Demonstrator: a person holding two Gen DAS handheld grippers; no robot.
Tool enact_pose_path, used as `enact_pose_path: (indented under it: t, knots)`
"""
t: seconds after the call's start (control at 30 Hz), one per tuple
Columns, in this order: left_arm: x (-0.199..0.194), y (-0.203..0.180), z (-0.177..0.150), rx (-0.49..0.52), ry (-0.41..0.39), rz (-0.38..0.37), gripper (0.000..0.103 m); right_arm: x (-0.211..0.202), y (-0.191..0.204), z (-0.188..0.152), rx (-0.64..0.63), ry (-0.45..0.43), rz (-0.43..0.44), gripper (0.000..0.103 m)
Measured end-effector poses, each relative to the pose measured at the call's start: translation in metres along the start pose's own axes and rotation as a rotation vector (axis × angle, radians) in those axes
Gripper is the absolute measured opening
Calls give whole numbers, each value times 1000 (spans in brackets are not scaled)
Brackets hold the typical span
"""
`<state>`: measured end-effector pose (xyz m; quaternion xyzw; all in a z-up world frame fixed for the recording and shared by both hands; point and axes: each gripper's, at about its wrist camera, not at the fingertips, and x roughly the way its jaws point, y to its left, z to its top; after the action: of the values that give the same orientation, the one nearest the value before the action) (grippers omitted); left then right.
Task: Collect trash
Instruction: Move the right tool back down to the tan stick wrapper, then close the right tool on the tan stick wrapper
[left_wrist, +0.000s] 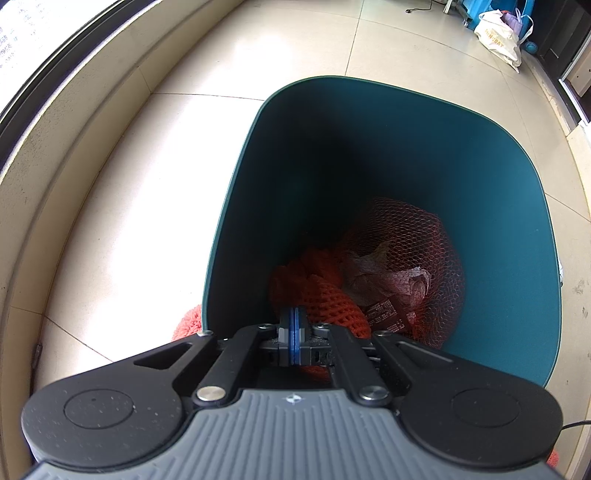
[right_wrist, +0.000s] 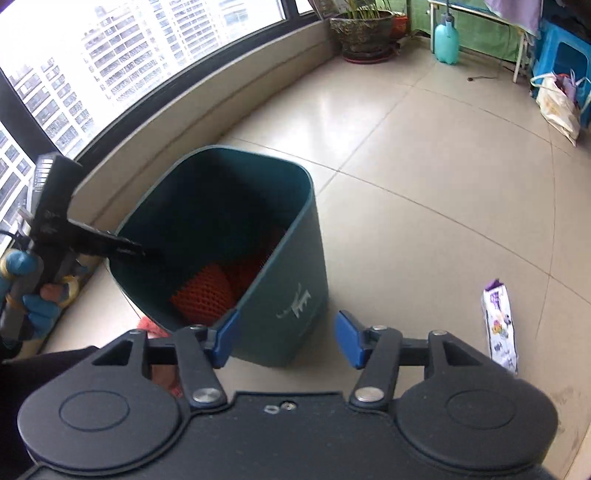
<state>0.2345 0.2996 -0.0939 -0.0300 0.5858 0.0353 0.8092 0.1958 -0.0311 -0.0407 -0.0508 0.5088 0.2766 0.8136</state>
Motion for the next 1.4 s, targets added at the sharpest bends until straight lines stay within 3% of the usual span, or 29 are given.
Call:
enact_pose_path:
  t: [0.27, 0.43, 0.5, 0.57, 0.73, 0.8, 1.0, 1.17, 1.23, 1.4]
  knots:
    - [0, 0, 0, 1, 1, 2, 0, 79, -44, -75, 80, 184, -86, 61]
    - [0, 1, 0, 1, 0, 1, 0, 130, -67, -101, 167, 270, -116, 63]
    - [0, 1, 0, 3, 0, 1, 0, 148, -75, -106, 221, 293, -116, 67]
    - [-1, 2, 0, 2, 2, -1, 0, 166, -83, -110, 283, 315, -109, 84]
    - [0, 3, -1, 3, 3, -3, 0, 207, -101, -126, 445, 359, -90, 87]
    - [0, 3, -1, 6, 4, -2, 0, 219, -102, -131, 454, 369, -104, 87]
    - [1, 1, -2, 9, 5, 1, 0, 239, -104, -143, 451, 394, -143, 74]
    - [1, 1, -1, 5, 6, 0, 0, 247, -105, -151, 445, 413, -154, 51]
    - [1, 1, -1, 6, 6, 1, 0, 246, -104, -152, 432, 406, -170, 49]
    - [1, 1, -1, 5, 6, 0, 0, 245, -103, -152, 403, 405, -207, 27]
